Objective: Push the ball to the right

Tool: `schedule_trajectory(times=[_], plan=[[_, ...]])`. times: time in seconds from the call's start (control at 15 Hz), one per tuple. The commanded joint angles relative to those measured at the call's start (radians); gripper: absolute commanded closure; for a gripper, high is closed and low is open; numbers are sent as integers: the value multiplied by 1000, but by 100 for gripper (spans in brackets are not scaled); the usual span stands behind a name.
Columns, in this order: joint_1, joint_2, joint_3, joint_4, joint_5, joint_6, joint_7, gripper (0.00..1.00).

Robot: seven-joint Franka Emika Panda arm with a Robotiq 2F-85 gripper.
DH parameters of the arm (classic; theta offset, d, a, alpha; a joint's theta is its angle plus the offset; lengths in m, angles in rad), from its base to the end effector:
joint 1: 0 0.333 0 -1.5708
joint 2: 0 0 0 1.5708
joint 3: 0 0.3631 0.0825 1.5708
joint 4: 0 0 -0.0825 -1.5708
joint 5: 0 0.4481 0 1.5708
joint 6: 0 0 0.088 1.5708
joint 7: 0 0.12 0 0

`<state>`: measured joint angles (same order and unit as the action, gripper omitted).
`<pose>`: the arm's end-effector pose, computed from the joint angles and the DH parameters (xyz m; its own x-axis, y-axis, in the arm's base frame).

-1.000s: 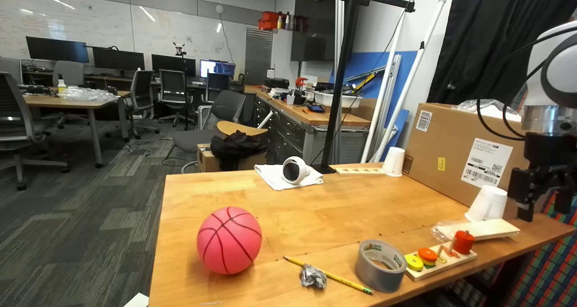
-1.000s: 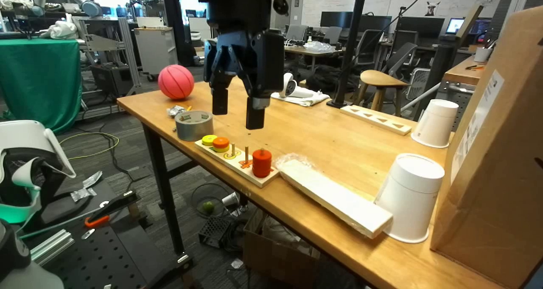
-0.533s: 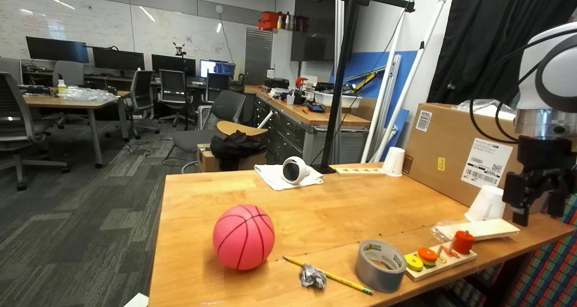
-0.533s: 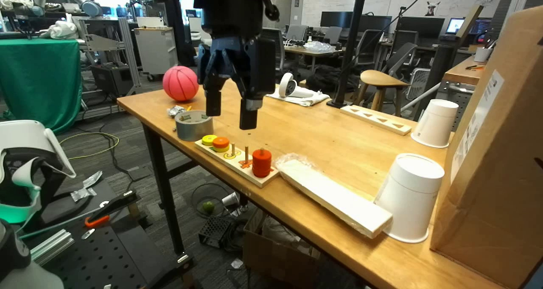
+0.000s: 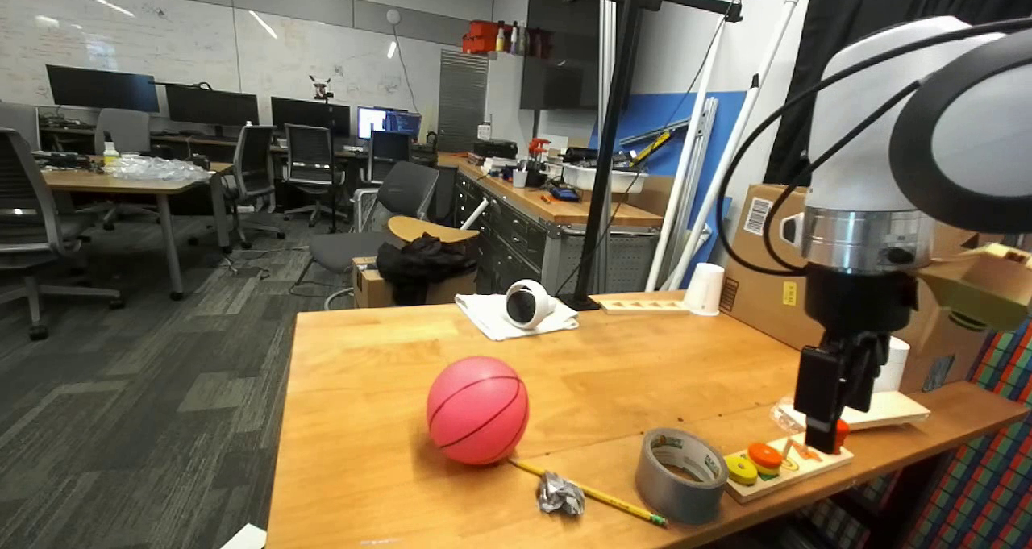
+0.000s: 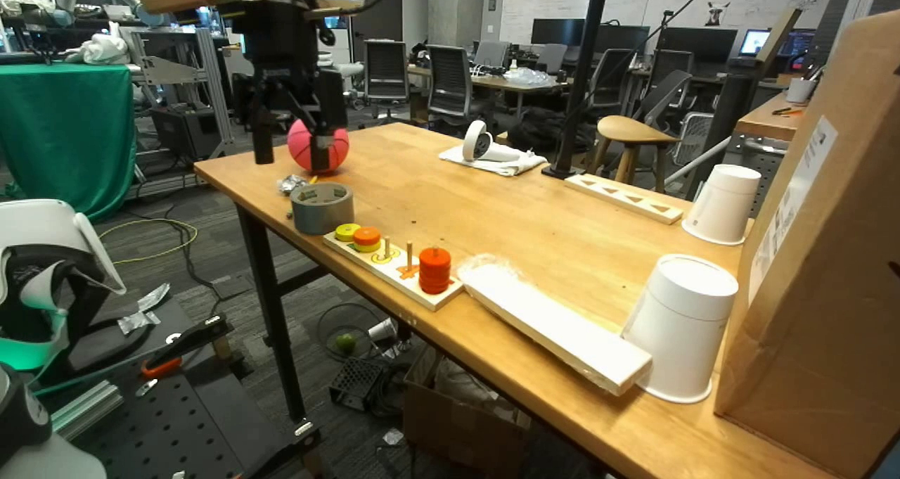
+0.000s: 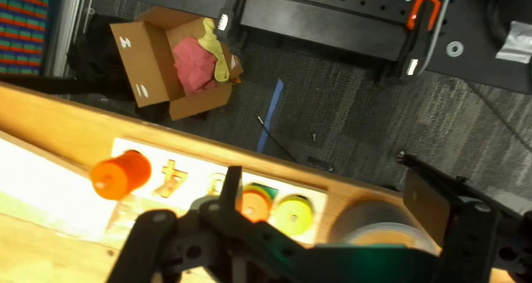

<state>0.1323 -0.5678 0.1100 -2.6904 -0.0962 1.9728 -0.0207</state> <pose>0.3602 0.0783 0.3867 0.9504 0.2678 -0.1583 0.2898 -0.9472 0.1370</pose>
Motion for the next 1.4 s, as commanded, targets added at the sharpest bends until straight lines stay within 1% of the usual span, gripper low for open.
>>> schedule_trajectory(times=[0.0, 0.13, 0.33, 0.53, 0.73, 0.87, 1.07, 1.33], plan=[[145, 23, 71, 14, 110, 32, -40, 0], [221, 47, 119, 35, 154, 45, -55, 0], [312, 97, 164, 77, 204, 64, -107, 0], [373, 154, 196, 115, 231, 110, -182, 0], [405, 215, 220, 141, 204, 173, -277, 0], [416, 260, 223, 154, 194, 207, -363, 0], [438, 334, 217, 176, 224, 254, -511, 0], [475, 411, 244, 226, 256, 261, -670, 0]])
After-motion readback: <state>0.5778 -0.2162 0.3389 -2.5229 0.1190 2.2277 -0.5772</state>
